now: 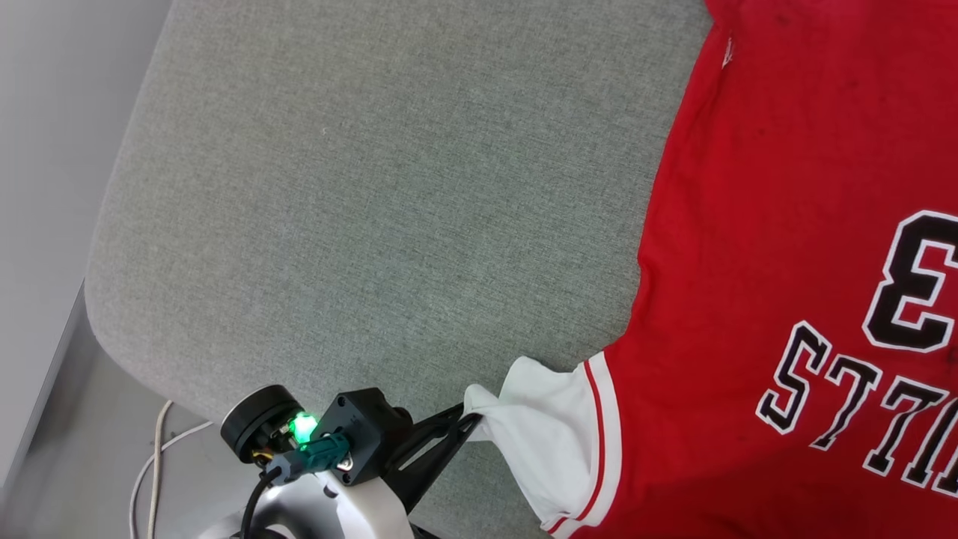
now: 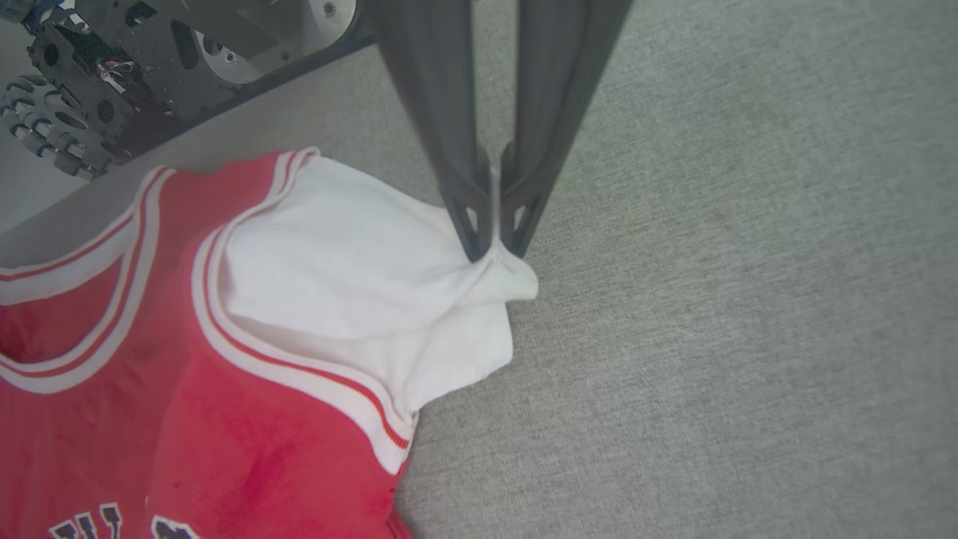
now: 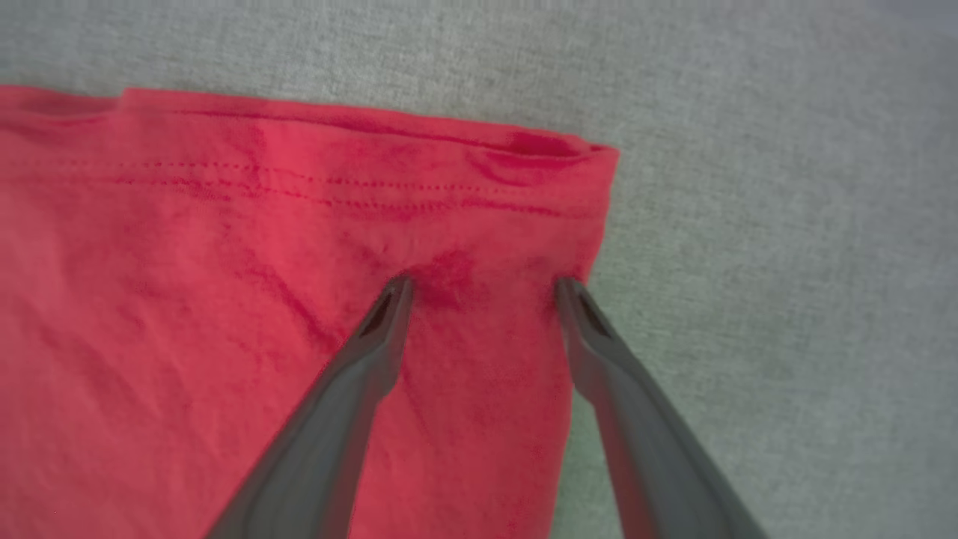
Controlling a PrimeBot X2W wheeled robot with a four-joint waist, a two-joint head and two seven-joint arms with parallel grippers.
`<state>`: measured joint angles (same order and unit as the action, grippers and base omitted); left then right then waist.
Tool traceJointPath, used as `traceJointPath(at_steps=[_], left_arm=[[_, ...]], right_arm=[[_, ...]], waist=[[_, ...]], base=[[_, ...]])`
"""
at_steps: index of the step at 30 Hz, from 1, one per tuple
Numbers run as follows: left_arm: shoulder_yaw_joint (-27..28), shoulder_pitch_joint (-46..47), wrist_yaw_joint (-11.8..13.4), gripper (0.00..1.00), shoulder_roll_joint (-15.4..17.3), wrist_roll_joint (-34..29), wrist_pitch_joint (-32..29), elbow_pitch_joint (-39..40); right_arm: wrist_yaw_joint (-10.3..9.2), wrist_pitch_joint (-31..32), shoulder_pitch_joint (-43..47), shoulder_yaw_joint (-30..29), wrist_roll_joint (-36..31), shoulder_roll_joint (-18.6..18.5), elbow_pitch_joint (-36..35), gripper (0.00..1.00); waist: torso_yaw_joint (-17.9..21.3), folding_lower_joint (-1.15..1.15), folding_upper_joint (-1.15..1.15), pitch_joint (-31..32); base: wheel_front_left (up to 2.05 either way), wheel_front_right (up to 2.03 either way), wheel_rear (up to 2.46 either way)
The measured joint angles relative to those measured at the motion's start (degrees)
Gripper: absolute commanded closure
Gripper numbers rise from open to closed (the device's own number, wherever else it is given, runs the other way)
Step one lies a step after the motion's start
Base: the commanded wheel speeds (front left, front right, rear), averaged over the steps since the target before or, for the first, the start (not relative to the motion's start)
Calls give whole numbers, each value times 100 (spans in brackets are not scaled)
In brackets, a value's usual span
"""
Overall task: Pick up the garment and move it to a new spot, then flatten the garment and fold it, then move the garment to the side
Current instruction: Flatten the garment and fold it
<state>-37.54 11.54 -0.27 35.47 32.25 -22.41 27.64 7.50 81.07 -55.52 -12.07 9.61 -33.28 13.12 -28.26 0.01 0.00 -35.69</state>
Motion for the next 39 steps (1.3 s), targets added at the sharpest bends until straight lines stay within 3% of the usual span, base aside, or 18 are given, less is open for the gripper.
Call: traceJointPath(at_steps=[4, 5, 6, 20, 39], left_arm=[[-33, 53, -24, 100, -42, -13, 48, -51], [-41, 60, -25, 100, -43, -25, 48, -70], [-46, 65, -31, 100, -46, -25, 49, -91], [16, 92, 90, 100, -1, -76, 90, -172], [247, -567, 481, 100, 210, 358, 90, -310]], right_arm=[[0, 107, 100, 22, -16, -13, -73, 0], [0, 135, 116, 7, -11, -16, -89, 62], [0, 157, 159, 2, 0, -22, -119, 100], [0, 211, 1048, -109, 96, 100, -271, 100], [0, -193, 3441, 290, 1251, 211, -687, 100]], waist=[[-53, 0, 0, -92], [-59, 0, 0, -106], [-64, 0, 0, -114], [157, -1, 0, 339], [1310, -2, 0, 1690]], base=[[0, 0, 0], [0, 0, 0], [0, 0, 0], [0, 0, 0], [0, 0, 0]])
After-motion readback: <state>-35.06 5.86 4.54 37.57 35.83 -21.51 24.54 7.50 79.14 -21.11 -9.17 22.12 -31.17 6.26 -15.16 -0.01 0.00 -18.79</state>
